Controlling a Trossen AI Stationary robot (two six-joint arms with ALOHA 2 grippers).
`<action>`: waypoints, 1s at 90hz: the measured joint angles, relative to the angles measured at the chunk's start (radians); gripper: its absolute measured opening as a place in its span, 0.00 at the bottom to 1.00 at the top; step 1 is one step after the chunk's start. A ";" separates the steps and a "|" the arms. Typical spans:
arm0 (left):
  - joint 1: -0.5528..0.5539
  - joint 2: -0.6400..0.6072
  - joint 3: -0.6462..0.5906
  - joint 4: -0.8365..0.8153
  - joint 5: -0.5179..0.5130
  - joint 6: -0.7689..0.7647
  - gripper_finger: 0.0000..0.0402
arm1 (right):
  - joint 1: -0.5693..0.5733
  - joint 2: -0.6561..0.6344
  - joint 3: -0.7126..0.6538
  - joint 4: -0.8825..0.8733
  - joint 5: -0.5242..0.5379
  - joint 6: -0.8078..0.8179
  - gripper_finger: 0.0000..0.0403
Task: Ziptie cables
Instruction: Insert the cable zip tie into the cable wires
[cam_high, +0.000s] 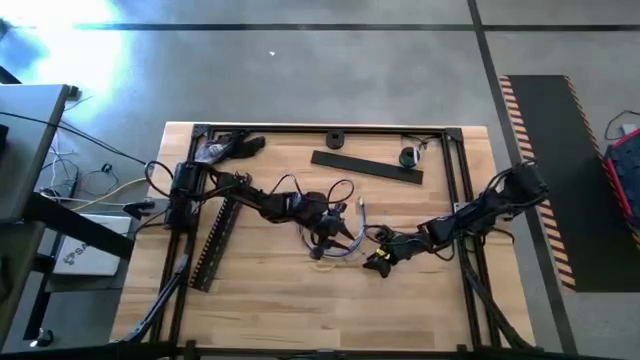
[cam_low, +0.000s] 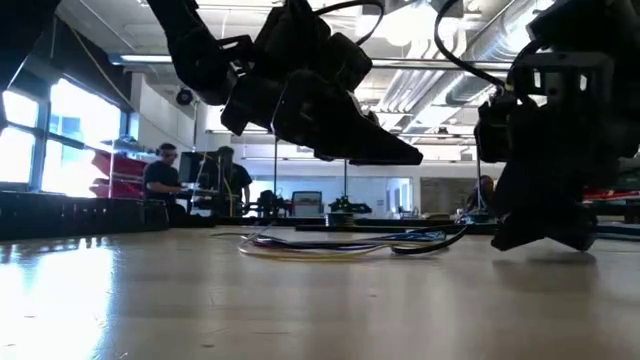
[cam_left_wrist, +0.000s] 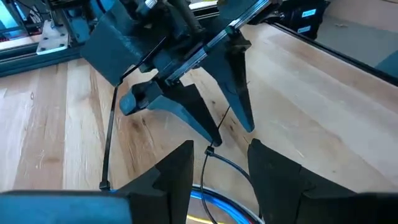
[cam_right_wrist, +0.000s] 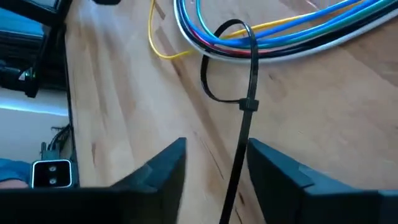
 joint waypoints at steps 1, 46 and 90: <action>0.000 0.000 0.000 0.000 0.000 0.000 0.33 | 0.000 0.000 0.000 0.000 0.000 -0.003 0.29; -0.003 0.000 0.000 0.012 -0.070 -0.031 0.33 | 0.001 -0.019 0.113 -0.151 0.132 -0.130 0.00; -0.013 0.064 0.000 0.110 0.010 -0.076 0.34 | 0.003 -0.021 0.425 -0.660 0.226 -0.369 0.00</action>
